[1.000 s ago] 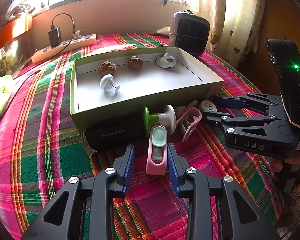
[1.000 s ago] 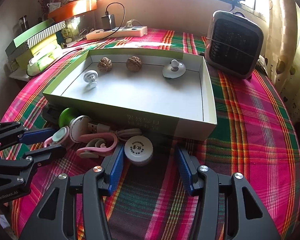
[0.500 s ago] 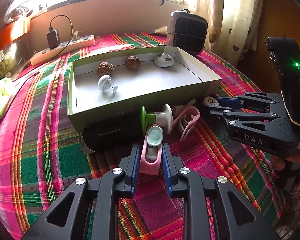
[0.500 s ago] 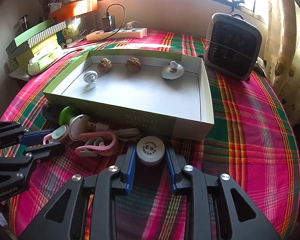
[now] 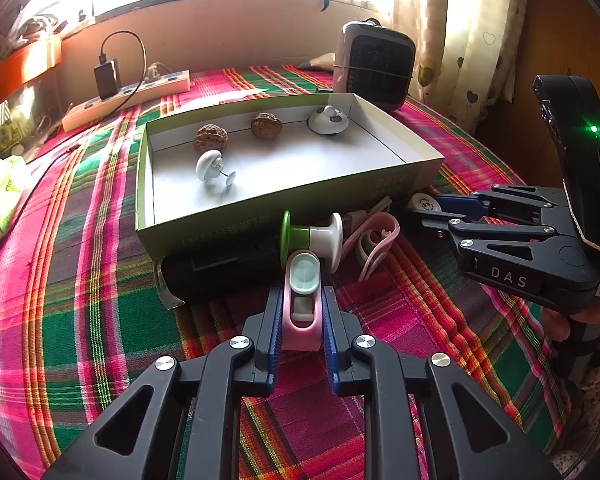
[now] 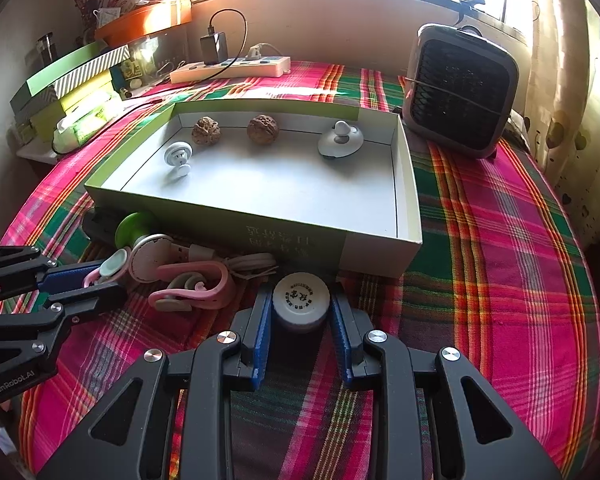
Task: Organize objects
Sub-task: 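Carry the pink inhaler and white container into the tray with both grippers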
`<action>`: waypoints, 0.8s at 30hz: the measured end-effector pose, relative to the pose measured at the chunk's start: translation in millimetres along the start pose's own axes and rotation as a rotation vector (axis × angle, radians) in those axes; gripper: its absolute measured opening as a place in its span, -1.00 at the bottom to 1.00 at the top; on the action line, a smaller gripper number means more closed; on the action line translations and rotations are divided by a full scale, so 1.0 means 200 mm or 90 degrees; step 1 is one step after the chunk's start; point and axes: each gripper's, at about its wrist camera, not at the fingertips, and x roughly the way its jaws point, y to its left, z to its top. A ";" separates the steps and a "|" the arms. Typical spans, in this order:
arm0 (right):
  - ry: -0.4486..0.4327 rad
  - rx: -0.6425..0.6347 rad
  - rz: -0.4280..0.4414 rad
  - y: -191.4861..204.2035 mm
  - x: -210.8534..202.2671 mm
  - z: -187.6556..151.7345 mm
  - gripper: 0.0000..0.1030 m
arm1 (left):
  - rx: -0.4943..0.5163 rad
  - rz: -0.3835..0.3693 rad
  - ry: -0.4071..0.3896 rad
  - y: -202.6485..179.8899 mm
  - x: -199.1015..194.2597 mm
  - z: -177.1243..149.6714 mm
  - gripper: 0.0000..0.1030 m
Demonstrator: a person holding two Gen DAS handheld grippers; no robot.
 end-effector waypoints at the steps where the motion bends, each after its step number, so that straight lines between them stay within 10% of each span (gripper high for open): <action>1: 0.000 0.001 -0.001 0.00 0.00 0.00 -0.45 | 0.000 0.001 -0.001 0.00 0.00 0.00 -0.69; 24: -0.016 0.011 0.007 -0.02 -0.05 0.00 -0.45 | -0.006 0.020 -0.029 0.01 -0.08 -0.01 -0.69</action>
